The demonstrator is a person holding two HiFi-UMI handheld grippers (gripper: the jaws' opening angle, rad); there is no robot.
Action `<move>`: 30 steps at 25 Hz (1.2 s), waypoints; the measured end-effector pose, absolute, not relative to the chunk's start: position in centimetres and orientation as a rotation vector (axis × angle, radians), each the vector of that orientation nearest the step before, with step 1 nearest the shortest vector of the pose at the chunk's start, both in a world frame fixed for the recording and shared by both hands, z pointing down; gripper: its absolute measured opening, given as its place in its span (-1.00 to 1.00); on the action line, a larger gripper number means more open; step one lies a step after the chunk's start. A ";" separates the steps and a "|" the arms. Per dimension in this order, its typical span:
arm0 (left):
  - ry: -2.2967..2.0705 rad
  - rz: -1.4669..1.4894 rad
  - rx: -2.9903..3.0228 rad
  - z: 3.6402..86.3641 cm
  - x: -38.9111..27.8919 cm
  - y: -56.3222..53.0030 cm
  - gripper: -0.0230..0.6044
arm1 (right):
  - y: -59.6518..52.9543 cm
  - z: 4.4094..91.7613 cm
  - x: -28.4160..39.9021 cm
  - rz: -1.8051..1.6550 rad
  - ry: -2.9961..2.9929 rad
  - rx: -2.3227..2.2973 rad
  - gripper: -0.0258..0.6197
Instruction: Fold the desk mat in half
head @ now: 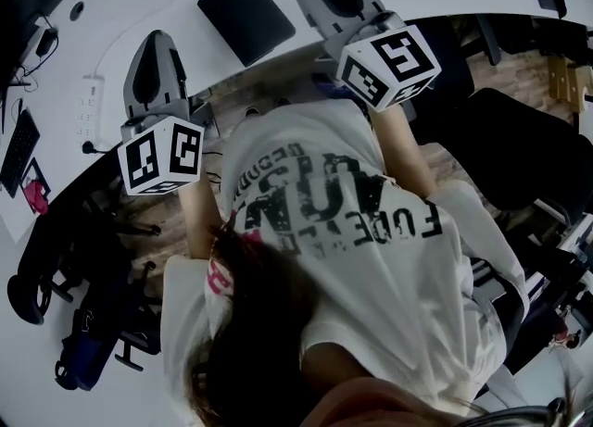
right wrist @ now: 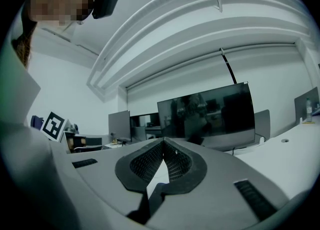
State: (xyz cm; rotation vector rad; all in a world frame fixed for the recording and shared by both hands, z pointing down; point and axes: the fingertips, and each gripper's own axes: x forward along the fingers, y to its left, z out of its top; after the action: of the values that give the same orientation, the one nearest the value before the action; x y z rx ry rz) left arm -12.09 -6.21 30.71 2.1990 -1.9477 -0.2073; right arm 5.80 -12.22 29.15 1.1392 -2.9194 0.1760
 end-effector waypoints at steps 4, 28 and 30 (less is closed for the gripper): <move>-1.925 -0.208 2.218 30.6 -11.9 -6.9 -0.92 | -12.8 29.1 6.2 0.179 -2.908 1.169 -0.92; -1.767 -0.177 2.326 30.7 -10.8 -11.4 -0.92 | -15.8 29.6 6.1 0.202 -2.871 1.266 -0.92; -1.753 -0.170 2.330 30.8 -10.8 -11.6 -0.92 | -15.8 29.7 6.0 0.208 -2.865 1.278 -0.92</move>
State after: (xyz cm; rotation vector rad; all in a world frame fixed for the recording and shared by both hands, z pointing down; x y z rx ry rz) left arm -10.75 -11.64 30.84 2.3300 -1.7535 -0.1702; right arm 5.95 -15.77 29.66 1.2776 -2.8651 0.2080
